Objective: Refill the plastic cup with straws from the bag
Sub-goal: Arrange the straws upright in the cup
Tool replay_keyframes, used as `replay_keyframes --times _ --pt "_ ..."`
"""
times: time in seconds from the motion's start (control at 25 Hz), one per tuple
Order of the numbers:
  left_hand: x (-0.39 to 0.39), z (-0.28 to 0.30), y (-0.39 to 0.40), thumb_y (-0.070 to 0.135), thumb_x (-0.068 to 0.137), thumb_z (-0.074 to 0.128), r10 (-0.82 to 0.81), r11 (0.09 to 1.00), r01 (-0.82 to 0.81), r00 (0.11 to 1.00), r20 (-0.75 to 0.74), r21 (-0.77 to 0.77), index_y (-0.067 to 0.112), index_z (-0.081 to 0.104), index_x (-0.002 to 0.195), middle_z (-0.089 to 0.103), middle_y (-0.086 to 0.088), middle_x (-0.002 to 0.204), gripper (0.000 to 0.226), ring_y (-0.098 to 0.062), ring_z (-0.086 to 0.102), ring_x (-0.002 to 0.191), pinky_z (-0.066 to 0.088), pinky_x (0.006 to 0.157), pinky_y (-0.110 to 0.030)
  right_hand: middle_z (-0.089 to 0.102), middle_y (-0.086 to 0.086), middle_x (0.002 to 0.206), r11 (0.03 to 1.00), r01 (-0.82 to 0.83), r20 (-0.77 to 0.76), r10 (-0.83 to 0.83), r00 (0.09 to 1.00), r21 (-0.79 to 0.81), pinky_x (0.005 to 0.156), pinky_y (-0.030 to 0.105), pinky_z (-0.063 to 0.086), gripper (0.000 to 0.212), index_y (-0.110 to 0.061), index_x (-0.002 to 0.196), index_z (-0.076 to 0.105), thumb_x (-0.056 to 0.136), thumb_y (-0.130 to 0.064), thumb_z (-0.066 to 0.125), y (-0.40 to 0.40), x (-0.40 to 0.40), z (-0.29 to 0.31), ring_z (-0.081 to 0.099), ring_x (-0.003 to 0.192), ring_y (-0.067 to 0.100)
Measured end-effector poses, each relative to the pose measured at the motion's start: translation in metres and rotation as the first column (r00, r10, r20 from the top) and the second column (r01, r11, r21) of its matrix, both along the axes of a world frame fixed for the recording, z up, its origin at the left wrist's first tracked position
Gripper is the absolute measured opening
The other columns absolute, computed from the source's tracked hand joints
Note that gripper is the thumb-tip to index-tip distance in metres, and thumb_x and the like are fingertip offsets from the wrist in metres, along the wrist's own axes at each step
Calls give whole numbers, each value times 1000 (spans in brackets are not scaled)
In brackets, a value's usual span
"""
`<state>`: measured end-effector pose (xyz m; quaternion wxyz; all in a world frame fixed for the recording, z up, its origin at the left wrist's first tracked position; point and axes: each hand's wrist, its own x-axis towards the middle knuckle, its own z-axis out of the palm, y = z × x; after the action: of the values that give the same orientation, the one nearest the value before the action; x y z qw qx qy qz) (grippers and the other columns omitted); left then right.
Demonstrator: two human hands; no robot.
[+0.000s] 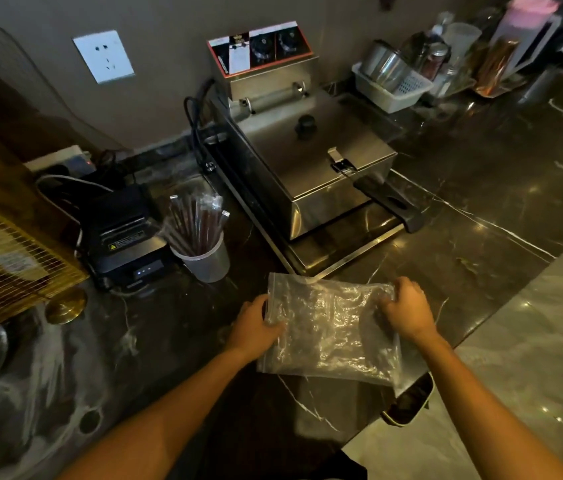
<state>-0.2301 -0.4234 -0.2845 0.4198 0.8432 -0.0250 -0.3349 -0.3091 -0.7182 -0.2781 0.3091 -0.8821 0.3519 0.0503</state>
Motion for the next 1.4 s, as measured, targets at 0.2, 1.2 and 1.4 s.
replay_keyframes --times 0.2,1.2,1.4 --pt "25 14 23 31 91 73 157 986 -148 979 128 -76 29 64 116 66 -3 123 27 -19 70 107 60 94 -47 43 21 143 968 -172 -68 162 985 -184 90 56 55 45 -4 135 52 100 -31 62 42 44 22 65 108 50" --pt "56 65 116 19 94 70 636 734 -606 771 -3 -307 15 51 118 73 -10 93 31 -18 74 74 63 69 -32 70 17 108 648 -346 101 384 918 679 60 29 62 31 -10 134 58 103 -11 59 234 174 65 74 81 23" --pt "1 69 140 24 96 68 608 773 -567 790 77 -285 16 53 110 75 -10 84 22 -13 74 66 58 60 -23 70 20 117 607 -437 53 544 837 663 67 30 63 30 -7 132 60 103 -11 59 243 131 73 74 86 24"
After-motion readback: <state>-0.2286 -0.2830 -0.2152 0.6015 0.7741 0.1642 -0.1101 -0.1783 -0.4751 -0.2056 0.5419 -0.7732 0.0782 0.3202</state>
